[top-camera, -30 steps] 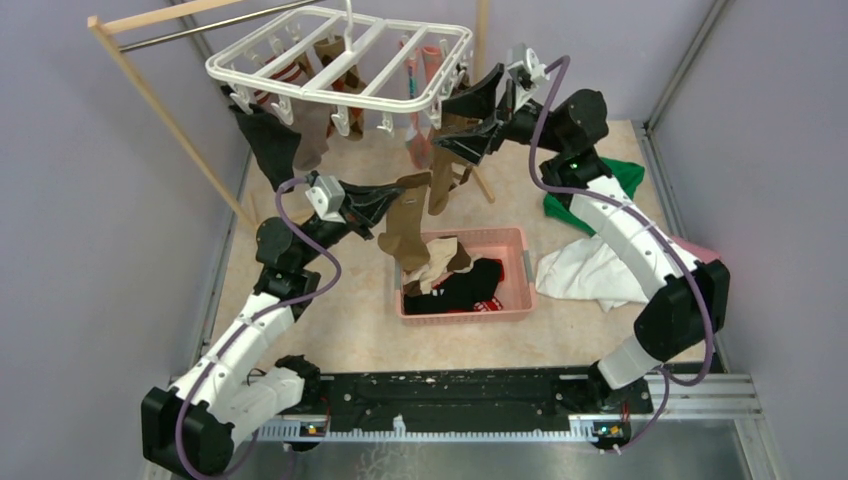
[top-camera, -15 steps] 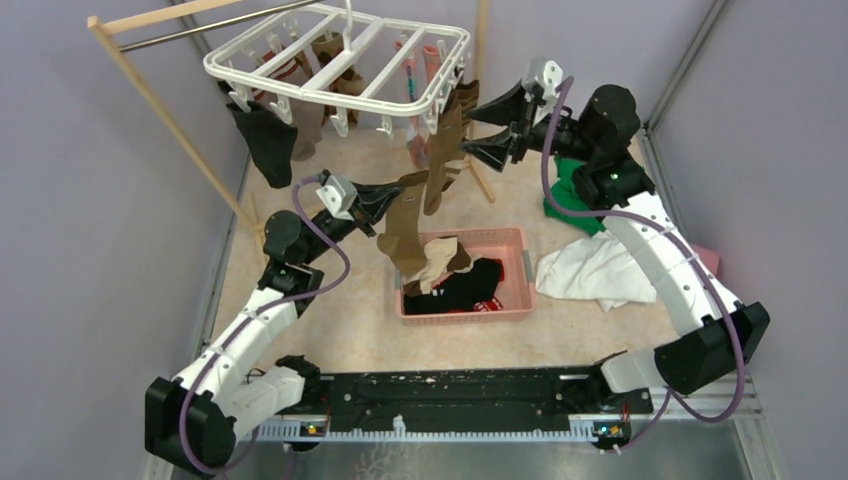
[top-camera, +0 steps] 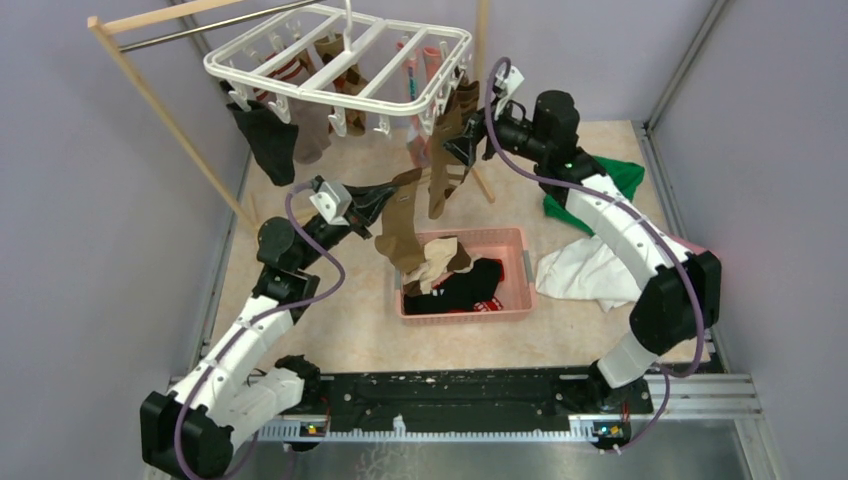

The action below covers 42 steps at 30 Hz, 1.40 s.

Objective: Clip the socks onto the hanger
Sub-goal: Open the clamp at the hanger.

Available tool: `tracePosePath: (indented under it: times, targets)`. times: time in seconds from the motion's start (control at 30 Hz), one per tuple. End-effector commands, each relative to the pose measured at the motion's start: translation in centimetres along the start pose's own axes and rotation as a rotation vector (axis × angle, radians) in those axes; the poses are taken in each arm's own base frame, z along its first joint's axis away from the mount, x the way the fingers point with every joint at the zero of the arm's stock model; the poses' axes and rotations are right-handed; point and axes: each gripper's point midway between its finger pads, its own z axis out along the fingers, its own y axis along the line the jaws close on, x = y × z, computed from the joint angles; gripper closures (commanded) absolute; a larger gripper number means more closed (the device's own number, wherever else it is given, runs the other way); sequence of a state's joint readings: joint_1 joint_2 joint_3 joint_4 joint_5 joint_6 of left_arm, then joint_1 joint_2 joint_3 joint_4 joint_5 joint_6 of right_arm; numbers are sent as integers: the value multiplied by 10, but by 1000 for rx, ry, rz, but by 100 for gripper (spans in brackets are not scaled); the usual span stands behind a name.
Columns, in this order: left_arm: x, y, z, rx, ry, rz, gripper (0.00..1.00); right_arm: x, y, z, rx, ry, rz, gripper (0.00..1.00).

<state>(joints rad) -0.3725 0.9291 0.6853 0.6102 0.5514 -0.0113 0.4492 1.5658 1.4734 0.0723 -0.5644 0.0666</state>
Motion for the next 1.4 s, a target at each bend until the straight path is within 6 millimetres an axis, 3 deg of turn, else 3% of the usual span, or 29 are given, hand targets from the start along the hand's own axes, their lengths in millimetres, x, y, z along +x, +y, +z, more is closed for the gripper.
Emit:
tracePosePath:
  times: [0.0,0.13,0.3,0.47,0.8,1.37]
  targets:
    - [-14,2,-9,-31,-28,52,100,-29,-1,15,-19,-90,-13,22]
    - [-14,3,-13,-47,-23,50,100,-21,-14,22,6,-89,25,30]
    - [-13,4,-14,-54,-16,46,100,-30,-27,21,24,-136,6,68]
    - [-13,5,-11,-51,-12,45,100,-37,-49,15,63,-156,-25,88]
    - [-10,7,0,-22,-8,27,100,-34,-116,21,209,-94,-33,92]
    - [-7,6,19,30,-33,-28,100,-29,-157,55,256,-72,7,89]
